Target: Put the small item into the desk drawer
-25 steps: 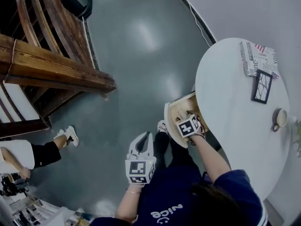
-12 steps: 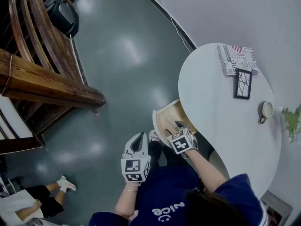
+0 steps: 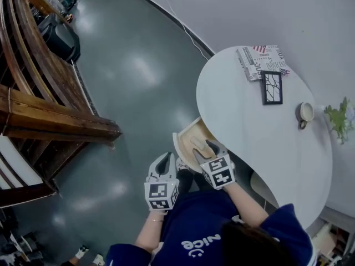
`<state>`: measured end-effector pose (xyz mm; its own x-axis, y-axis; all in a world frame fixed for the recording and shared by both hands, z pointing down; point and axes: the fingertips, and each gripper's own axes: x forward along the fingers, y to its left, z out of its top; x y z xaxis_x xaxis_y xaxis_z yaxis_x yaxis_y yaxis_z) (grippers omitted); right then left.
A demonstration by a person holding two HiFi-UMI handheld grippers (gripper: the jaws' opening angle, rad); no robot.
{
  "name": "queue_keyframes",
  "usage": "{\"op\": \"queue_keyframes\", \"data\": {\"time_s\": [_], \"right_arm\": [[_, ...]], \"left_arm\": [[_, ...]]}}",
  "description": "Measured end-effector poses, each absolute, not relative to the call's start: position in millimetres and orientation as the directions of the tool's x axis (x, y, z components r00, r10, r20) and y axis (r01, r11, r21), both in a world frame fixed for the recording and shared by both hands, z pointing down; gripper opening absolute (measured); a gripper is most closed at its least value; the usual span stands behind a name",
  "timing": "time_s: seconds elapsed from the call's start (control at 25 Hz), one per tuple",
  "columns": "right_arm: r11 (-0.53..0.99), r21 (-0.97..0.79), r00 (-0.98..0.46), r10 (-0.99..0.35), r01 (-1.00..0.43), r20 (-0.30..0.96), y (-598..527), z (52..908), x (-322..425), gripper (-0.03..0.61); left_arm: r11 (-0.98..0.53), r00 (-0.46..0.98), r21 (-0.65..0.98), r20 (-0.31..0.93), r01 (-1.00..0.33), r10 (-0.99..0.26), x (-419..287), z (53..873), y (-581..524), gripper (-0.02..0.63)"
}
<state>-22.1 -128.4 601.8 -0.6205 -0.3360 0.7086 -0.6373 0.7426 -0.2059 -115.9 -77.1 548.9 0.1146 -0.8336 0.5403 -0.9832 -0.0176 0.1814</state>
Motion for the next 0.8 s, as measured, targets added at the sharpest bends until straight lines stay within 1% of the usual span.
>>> {"op": "queue_keyframes", "data": {"time_s": [0.36, 0.8], "right_arm": [[0.683, -0.171, -0.63, -0.508, -0.71, 0.587, -144, 537, -3, 0.239], [0.601, -0.091, -0.562, -0.667, -0.794, 0.489, -153, 484, 24, 0.239]], "left_arm": [[-0.159, 0.214, 0.152, 0.484, -0.975, -0.848, -93, 526, -101, 0.003], [-0.258, 0.307, 0.176, 0.374, -0.95, -0.875, -74, 487, -123, 0.003]]}}
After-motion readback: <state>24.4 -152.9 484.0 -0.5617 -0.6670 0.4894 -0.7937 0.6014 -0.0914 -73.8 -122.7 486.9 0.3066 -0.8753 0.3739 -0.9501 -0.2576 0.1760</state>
